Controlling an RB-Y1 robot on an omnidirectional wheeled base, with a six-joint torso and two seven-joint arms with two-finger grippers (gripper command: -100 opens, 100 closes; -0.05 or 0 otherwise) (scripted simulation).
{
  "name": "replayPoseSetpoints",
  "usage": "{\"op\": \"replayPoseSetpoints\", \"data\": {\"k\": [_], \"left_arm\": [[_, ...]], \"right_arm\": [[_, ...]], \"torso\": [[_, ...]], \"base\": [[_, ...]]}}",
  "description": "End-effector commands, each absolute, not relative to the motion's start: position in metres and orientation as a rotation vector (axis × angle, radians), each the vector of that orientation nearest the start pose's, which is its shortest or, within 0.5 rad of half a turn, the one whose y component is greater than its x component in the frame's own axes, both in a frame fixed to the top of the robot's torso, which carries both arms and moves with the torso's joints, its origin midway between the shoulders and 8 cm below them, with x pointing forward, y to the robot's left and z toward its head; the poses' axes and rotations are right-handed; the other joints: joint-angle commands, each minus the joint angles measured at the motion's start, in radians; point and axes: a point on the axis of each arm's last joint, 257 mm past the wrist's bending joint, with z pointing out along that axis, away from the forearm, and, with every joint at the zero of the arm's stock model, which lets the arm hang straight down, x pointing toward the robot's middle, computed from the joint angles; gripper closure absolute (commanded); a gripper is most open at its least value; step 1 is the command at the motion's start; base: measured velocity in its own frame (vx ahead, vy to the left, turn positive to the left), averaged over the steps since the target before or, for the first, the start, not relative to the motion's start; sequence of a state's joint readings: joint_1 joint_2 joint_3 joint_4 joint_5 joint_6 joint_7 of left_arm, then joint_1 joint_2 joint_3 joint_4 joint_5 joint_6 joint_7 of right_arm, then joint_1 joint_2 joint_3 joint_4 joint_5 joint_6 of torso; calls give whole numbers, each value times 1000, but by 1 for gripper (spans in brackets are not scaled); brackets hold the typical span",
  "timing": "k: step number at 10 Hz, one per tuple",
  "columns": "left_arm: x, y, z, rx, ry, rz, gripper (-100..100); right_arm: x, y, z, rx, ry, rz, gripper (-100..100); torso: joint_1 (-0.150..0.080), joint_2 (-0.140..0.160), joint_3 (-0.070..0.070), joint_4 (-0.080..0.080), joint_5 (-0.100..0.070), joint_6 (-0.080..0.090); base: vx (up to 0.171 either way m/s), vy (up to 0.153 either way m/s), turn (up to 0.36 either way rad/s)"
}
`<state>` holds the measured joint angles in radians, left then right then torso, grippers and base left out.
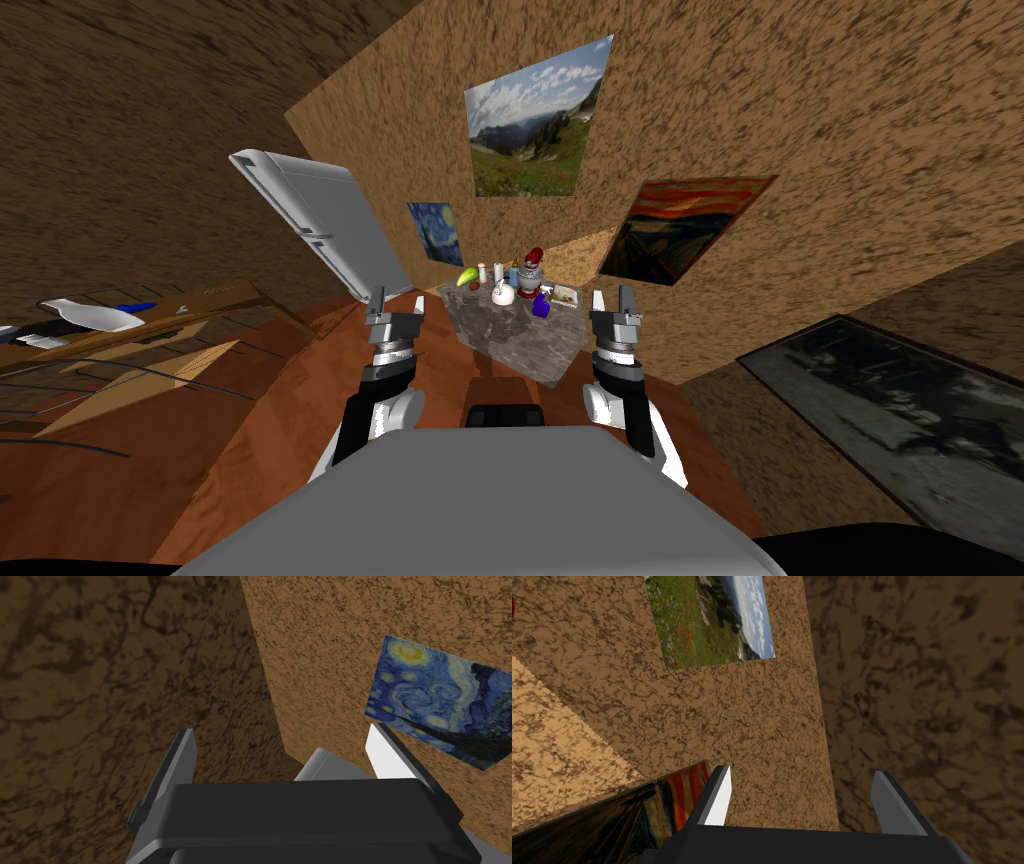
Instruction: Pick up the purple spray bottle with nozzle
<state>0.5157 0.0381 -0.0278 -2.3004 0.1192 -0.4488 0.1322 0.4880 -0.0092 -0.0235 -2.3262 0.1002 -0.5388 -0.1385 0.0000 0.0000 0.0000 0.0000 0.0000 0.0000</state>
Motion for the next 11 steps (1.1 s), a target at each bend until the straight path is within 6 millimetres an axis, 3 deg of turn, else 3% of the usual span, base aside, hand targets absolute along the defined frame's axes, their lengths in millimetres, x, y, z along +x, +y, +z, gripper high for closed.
{"op": "replayPoseSetpoints", "data": {"k": [1, 5, 6, 11], "left_arm": [[348, 282, 18, -799, 563, -1513, 0], [348, 282, 18, -799, 563, -1513, 0], [348, 282, 18, -799, 563, -1513, 0], [348, 282, 18, -799, 563, -1513, 0]], "right_arm": [[338, -269, 48, 572, 614, 1383, -100], [368, -285, 26, 671, 661, 1418, -100], [368, -285, 26, 671, 661, 1418, -100], [414, -312, -10, 870, 684, 1474, -100]], "torso": [[0, 0, 0, 0, 0, 0], [-10, 4, 2, 1, -2, 0], [-11, 4, 3, 1, -2, 0], [-10, 3, 2, 1, -3, 0]], "base": [[-38, -69, 80], [-66, -138, 139], [-66, -114, 49], [-68, -141, 144]]}}
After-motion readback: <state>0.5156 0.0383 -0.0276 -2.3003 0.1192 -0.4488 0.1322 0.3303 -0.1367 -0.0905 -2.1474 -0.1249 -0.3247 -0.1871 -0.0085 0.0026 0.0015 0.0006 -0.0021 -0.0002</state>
